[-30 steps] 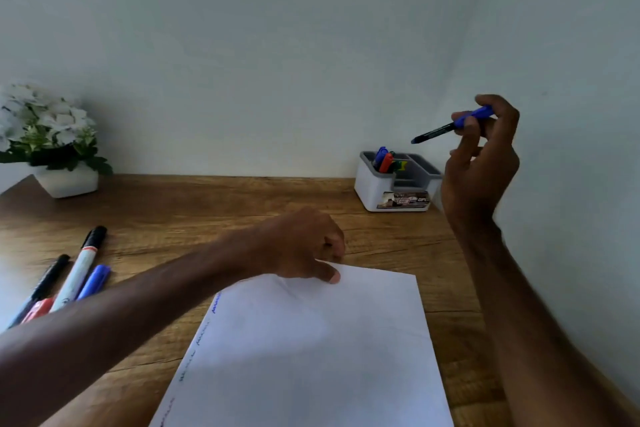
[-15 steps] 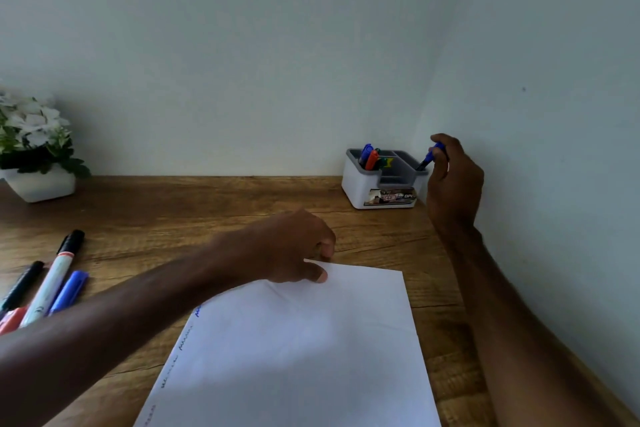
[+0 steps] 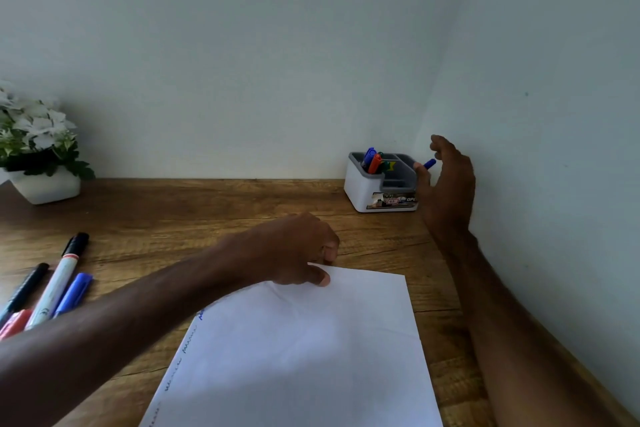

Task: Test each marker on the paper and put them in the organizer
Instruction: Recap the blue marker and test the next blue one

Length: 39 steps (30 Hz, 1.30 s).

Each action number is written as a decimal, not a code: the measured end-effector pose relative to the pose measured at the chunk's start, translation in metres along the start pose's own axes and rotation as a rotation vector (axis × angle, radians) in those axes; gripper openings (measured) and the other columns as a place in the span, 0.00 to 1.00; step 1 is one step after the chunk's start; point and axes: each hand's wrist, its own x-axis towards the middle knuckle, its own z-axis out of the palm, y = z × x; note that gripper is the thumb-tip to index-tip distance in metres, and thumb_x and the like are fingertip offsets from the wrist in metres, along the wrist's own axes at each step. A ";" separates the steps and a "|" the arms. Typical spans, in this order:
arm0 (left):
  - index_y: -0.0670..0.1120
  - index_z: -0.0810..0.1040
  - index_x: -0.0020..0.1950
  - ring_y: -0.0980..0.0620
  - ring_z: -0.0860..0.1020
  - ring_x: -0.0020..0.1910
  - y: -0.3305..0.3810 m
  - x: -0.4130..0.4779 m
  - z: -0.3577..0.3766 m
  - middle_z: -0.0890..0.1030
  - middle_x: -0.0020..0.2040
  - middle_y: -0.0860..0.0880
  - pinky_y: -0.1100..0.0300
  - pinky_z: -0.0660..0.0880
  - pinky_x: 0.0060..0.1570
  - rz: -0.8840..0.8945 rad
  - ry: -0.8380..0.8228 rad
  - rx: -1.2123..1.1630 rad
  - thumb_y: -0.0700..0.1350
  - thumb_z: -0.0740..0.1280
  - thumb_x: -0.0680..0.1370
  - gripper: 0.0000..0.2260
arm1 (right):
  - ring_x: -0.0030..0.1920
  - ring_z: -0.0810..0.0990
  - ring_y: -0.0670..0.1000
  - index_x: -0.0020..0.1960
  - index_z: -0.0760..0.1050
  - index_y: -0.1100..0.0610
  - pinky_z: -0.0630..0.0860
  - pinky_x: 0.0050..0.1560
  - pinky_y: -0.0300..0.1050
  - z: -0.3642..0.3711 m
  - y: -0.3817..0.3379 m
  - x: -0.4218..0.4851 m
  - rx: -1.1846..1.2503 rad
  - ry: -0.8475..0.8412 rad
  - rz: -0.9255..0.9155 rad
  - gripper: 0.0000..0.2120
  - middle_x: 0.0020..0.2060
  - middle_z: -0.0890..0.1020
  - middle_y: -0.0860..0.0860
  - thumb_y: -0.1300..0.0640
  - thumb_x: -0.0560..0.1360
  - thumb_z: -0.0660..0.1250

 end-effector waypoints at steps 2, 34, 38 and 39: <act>0.51 0.78 0.64 0.56 0.73 0.52 -0.001 0.000 -0.001 0.77 0.55 0.55 0.63 0.69 0.47 0.013 0.006 0.004 0.52 0.71 0.78 0.15 | 0.63 0.79 0.58 0.69 0.74 0.61 0.75 0.62 0.48 -0.003 -0.010 -0.001 0.013 0.066 -0.079 0.23 0.62 0.81 0.58 0.61 0.76 0.74; 0.53 0.85 0.52 0.62 0.80 0.48 -0.102 -0.149 -0.007 0.85 0.51 0.58 0.68 0.75 0.47 -0.206 0.506 -0.091 0.41 0.72 0.75 0.09 | 0.38 0.78 0.45 0.47 0.82 0.56 0.73 0.38 0.33 0.001 -0.213 -0.135 0.510 -0.719 -0.795 0.05 0.44 0.83 0.47 0.64 0.74 0.72; 0.57 0.85 0.52 0.62 0.79 0.47 -0.124 -0.180 -0.014 0.84 0.50 0.60 0.73 0.72 0.43 -0.274 0.382 -0.098 0.41 0.72 0.75 0.11 | 0.44 0.82 0.48 0.48 0.83 0.54 0.79 0.44 0.46 0.004 -0.216 -0.146 0.465 -0.838 -0.867 0.06 0.46 0.84 0.47 0.62 0.73 0.72; 0.59 0.84 0.53 0.63 0.78 0.48 -0.131 -0.186 -0.016 0.83 0.51 0.61 0.73 0.73 0.43 -0.286 0.332 -0.095 0.41 0.71 0.75 0.13 | 0.43 0.82 0.48 0.48 0.83 0.54 0.79 0.44 0.45 0.004 -0.217 -0.147 0.459 -0.848 -0.876 0.06 0.46 0.84 0.47 0.62 0.73 0.72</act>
